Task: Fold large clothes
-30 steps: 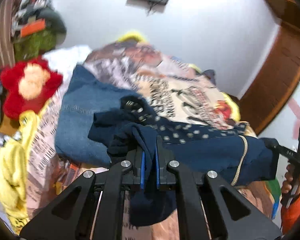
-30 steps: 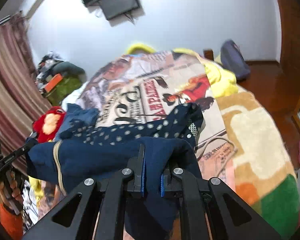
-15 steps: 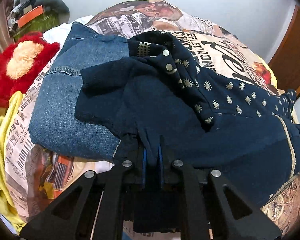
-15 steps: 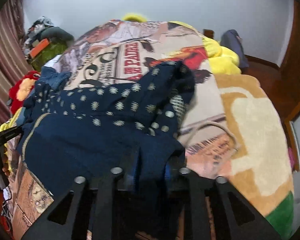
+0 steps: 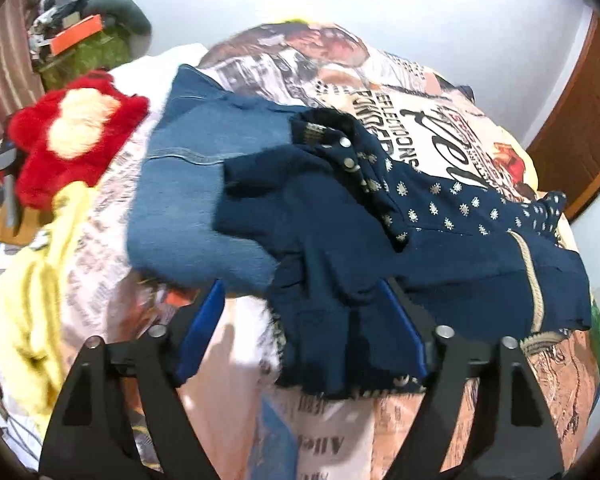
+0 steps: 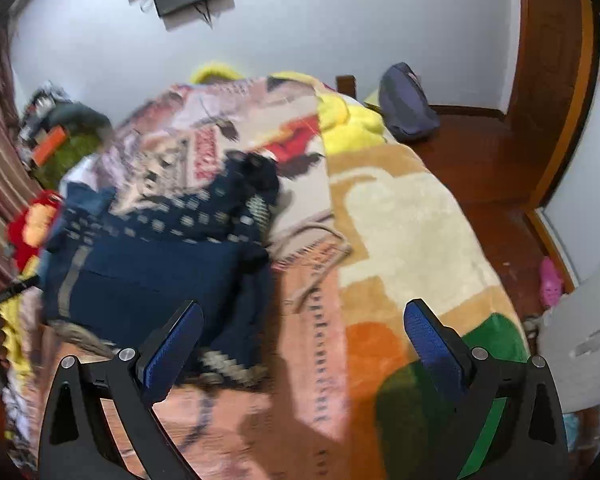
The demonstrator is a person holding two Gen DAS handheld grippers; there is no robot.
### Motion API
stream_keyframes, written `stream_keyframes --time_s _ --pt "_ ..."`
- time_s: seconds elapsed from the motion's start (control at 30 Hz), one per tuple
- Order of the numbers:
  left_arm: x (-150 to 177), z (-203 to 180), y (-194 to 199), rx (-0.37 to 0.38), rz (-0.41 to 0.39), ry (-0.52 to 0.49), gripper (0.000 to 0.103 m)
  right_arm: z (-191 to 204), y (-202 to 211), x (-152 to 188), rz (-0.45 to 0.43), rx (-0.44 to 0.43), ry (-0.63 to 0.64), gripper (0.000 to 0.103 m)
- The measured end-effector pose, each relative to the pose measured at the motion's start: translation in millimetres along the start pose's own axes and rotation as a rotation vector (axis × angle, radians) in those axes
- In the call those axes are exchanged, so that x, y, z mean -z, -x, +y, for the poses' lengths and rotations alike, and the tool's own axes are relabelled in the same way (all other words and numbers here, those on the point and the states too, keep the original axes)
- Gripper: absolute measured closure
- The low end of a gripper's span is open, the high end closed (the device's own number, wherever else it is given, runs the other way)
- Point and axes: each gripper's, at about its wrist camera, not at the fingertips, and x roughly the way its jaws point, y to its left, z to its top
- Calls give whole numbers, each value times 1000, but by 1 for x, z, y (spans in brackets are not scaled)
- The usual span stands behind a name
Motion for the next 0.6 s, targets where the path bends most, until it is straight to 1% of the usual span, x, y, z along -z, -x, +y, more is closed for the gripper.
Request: stream_keyframes --time_s 0.13,0.23,0.27,0.3,0.33,0.37,0.43,0.47,0.5,0.53,0.57,0.6 --pt "12 10 9 41 30 23 23 22 13 2 -17 -74 -8 2" --pt "27 11 2 71 64 28 23 40 8 7 -7 -105 8 3" --pt "32 10 0 64 63 26 24 46 4 10 0 -110 17 3" --pt "37 8 -2 51 55 25 28 50 1 12 2 -113 23 3" --pt "40 8 -6 45 54 23 37 55 -3 15 5 -116 29 7" --pt "43 8 -12 54 68 27 42 57 -8 18 13 -120 31 9" --pt "47 9 -25 105 111 57 60 64 -23 24 57 -132 32 29" --pt "49 9 -31 143 129 74 63 65 -31 25 85 -139 28 34" --pt "51 7 -34 175 141 84 69 67 -43 28 126 -155 20 44" --pt "52 5 -36 195 143 88 79 68 -49 29 144 -165 15 57" --pt "52 3 -36 209 140 85 84 69 -57 31 162 -179 12 63" --pt "52 0 -35 204 125 76 94 71 -61 33 167 -192 9 72"
